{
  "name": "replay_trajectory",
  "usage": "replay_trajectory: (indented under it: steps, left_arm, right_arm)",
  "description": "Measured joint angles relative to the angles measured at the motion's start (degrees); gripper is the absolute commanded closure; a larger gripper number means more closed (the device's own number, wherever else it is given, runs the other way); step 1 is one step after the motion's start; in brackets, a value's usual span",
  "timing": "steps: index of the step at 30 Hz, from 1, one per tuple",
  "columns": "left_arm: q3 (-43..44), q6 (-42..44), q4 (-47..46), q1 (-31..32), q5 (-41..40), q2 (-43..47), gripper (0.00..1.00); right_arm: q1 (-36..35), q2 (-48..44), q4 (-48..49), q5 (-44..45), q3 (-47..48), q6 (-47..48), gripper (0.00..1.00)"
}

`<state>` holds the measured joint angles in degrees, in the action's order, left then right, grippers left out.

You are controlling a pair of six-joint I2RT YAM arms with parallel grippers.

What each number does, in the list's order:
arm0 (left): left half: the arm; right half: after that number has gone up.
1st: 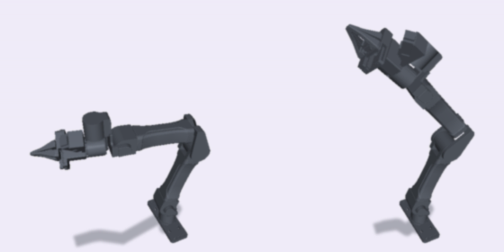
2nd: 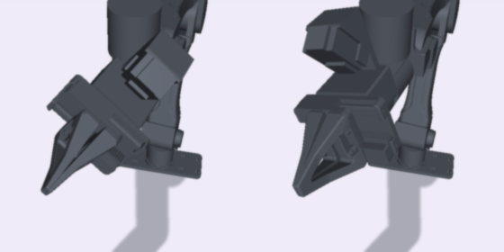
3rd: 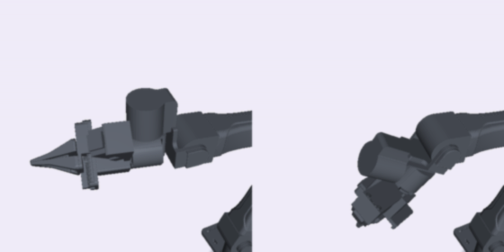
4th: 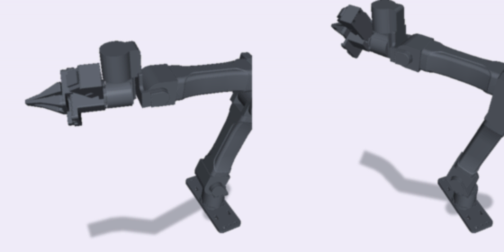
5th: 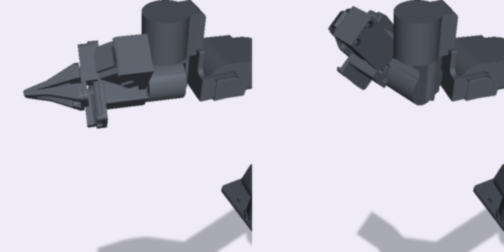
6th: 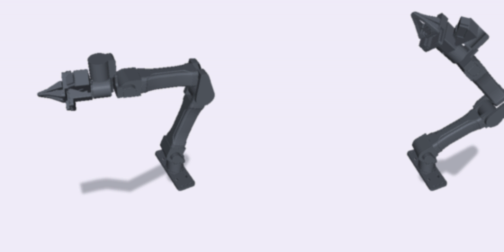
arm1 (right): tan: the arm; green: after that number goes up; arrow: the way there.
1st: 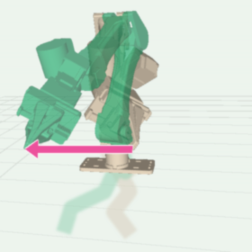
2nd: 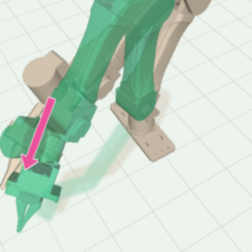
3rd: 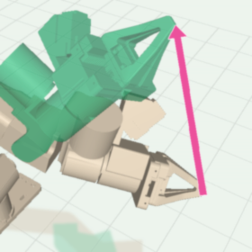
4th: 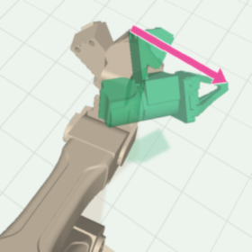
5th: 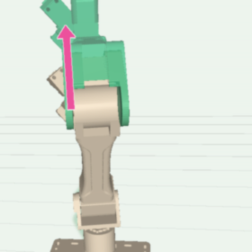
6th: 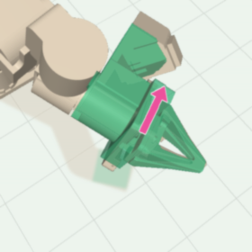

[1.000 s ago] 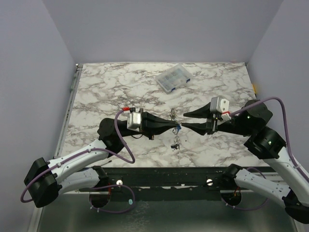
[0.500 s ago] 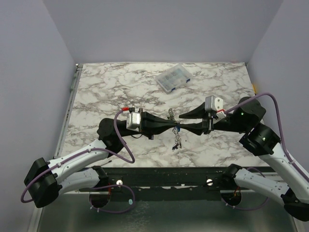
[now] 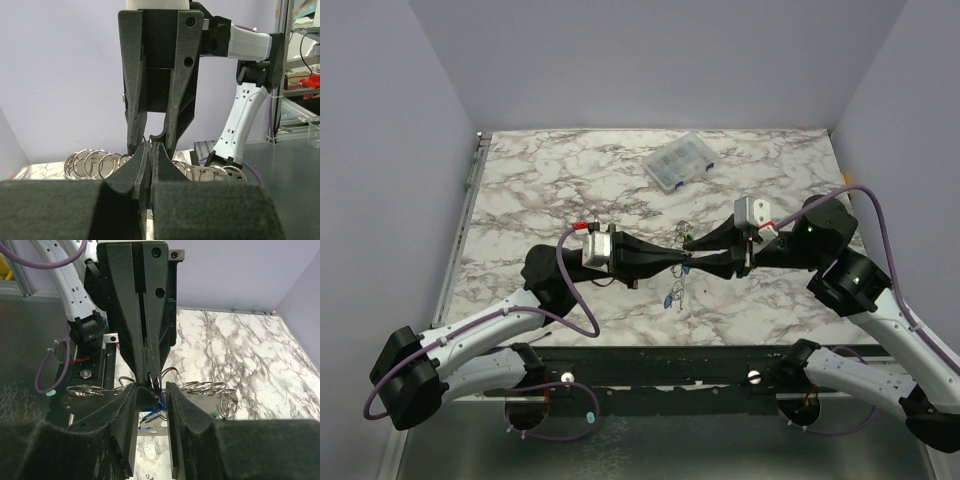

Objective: Put the keys on the keyring

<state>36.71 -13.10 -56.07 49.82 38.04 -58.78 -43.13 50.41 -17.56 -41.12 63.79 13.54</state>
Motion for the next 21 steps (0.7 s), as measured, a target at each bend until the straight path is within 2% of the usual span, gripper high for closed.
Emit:
replay_trajectory:
  steps: [3, 8, 15, 18, 21]
  left_arm:
    - [-0.1, 0.0, 0.0, 0.0, 0.0, 0.0, 1.00]
    - [-0.2, 0.0, 0.0, -0.1, 0.0, 0.0, 1.00]
    - [-0.2, -0.2, 0.0, -0.1, 0.0, 0.0, 1.00]
    - [-0.2, -0.4, 0.0, -0.1, 0.1, 0.1, 1.00]
    - [-0.3, -0.5, 0.0, -0.1, 0.1, 0.1, 1.00]
  right_arm:
    - [0.0, 0.2, 0.0, -0.2, -0.2, 0.0, 0.70]
    - [0.0, 0.2, 0.0, -0.3, -0.2, 0.0, 0.66]
    - [0.0, -0.7, -0.3, 0.0, -0.5, 0.1, 0.73]
    - [0.0, -1.0, -0.3, 0.2, -0.9, 0.3, 0.66]
    - [0.0, -1.2, -0.7, 0.5, -0.9, 0.5, 0.64]
